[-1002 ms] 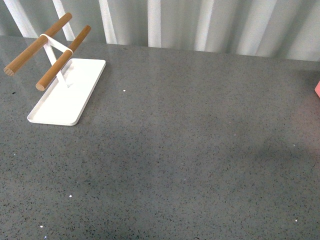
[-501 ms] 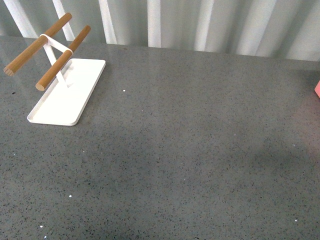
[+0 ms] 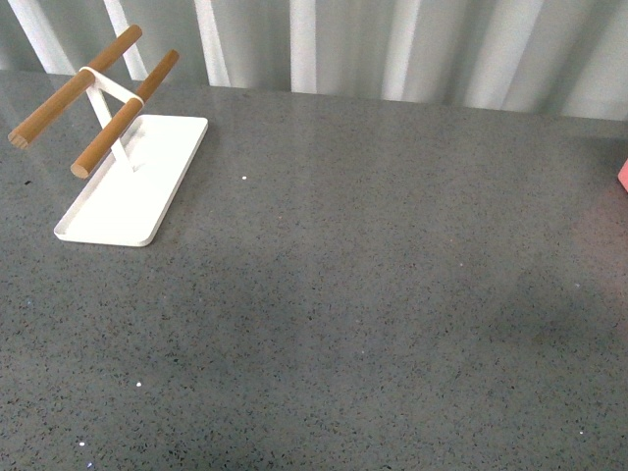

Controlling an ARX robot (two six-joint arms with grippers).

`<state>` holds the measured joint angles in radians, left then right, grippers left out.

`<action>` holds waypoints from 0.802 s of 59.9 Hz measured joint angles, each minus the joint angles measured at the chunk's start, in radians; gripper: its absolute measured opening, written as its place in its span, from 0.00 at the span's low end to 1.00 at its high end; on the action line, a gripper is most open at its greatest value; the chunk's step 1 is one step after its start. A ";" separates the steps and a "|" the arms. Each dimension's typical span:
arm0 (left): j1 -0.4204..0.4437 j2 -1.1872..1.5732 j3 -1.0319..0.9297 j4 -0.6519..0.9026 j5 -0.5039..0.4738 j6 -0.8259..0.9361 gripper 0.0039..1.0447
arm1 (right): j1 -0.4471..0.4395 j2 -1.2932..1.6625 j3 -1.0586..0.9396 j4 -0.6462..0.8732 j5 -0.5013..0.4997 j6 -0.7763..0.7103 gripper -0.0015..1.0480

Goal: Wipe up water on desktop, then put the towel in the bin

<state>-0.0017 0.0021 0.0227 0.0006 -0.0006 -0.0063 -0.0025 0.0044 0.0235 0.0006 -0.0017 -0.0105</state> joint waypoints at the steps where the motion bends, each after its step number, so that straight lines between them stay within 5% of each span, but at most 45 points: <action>1: 0.000 0.000 0.000 0.000 0.000 0.000 0.94 | 0.000 0.000 0.000 0.000 0.000 0.000 0.17; 29: 0.000 0.000 0.000 0.000 0.000 0.000 0.94 | 0.000 0.000 0.000 0.000 0.000 0.000 0.95; 48: 0.000 0.000 0.000 0.000 0.000 0.000 0.94 | 0.000 0.000 0.000 0.000 0.000 0.001 0.93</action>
<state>-0.0017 0.0021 0.0227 0.0006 -0.0006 -0.0059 -0.0025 0.0044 0.0235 0.0006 -0.0017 -0.0097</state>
